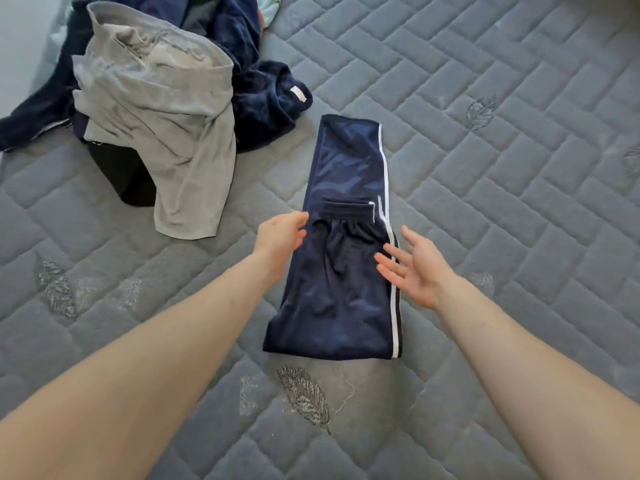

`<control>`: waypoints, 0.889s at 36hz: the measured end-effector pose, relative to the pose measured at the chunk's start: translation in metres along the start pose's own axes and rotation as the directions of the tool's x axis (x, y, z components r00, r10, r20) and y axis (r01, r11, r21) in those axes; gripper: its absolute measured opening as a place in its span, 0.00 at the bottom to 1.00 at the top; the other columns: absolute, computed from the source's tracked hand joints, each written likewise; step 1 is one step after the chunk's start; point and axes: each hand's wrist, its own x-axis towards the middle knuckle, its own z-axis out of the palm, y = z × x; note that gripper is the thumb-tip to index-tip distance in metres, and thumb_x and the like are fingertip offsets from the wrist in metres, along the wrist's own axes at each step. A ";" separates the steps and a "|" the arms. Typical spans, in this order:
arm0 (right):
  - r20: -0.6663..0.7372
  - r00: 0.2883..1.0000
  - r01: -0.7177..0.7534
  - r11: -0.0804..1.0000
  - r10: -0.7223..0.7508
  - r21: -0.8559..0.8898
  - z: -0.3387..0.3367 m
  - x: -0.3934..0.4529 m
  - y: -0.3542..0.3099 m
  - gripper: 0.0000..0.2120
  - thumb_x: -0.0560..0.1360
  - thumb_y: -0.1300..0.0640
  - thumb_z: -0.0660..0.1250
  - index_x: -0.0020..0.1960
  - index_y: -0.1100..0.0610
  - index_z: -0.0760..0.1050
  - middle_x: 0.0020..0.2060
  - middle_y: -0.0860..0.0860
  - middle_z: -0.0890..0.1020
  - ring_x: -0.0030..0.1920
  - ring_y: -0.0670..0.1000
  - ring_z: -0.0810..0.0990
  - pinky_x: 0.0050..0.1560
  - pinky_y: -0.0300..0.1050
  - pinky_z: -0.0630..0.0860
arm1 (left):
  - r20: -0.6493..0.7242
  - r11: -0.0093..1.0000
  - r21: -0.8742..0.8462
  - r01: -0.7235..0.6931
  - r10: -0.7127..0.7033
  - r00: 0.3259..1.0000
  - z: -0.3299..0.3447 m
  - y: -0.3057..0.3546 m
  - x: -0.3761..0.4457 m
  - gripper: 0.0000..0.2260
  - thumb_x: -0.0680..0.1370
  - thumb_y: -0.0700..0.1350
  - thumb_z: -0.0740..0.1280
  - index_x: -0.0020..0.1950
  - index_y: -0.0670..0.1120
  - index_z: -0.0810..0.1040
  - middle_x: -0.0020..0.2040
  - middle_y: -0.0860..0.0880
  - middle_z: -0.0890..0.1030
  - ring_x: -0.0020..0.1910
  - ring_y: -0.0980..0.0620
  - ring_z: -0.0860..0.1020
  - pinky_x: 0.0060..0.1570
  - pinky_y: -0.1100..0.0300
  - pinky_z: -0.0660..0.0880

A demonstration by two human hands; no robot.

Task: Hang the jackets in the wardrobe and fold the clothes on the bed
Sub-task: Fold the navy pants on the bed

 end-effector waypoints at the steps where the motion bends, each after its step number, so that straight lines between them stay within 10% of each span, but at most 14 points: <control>1: -0.052 0.998 0.021 0.994 -0.027 -0.104 -0.002 0.006 0.004 0.28 0.82 0.47 0.65 0.78 0.52 0.61 0.68 0.55 0.76 0.54 0.55 0.82 0.44 0.48 0.81 | -0.012 0.991 0.132 -0.036 0.038 0.999 -0.004 -0.007 0.003 0.05 0.78 0.45 0.71 0.51 0.45 0.83 0.53 0.49 0.84 0.52 0.51 0.82 0.53 0.57 0.79; 6: -0.230 0.953 -0.029 0.694 -0.198 -0.719 -0.030 0.024 0.049 0.37 0.76 0.50 0.73 0.78 0.57 0.60 0.68 0.56 0.76 0.65 0.58 0.77 0.67 0.51 0.73 | -0.123 0.807 0.578 0.119 -0.058 0.991 -0.035 -0.075 -0.002 0.24 0.72 0.49 0.76 0.66 0.46 0.76 0.61 0.46 0.80 0.58 0.46 0.80 0.60 0.55 0.75; 11: -0.264 0.961 -0.140 0.678 -0.083 -0.722 -0.053 0.025 0.102 0.37 0.74 0.51 0.76 0.76 0.61 0.63 0.71 0.56 0.75 0.68 0.57 0.76 0.70 0.49 0.70 | -0.180 0.696 0.655 0.294 -0.234 0.956 -0.057 -0.131 -0.016 0.43 0.66 0.58 0.77 0.75 0.43 0.66 0.71 0.43 0.72 0.67 0.43 0.74 0.65 0.53 0.72; 20: -0.284 0.959 -0.195 0.762 0.016 -0.617 -0.065 0.024 0.153 0.09 0.76 0.51 0.73 0.52 0.55 0.80 0.46 0.51 0.84 0.46 0.52 0.82 0.49 0.51 0.83 | -0.091 0.661 0.706 0.254 -0.270 0.958 -0.067 -0.155 -0.026 0.08 0.74 0.53 0.74 0.47 0.50 0.81 0.46 0.51 0.83 0.47 0.51 0.82 0.41 0.61 0.74; 32: -0.247 0.932 -0.362 0.672 0.264 -0.647 -0.114 -0.083 0.235 0.06 0.76 0.59 0.71 0.53 0.54 0.80 0.47 0.53 0.85 0.45 0.54 0.84 0.41 0.48 0.84 | -0.051 0.537 0.770 0.343 -0.485 0.873 -0.121 -0.214 -0.155 0.08 0.78 0.48 0.70 0.51 0.45 0.84 0.47 0.49 0.85 0.44 0.53 0.82 0.40 0.64 0.74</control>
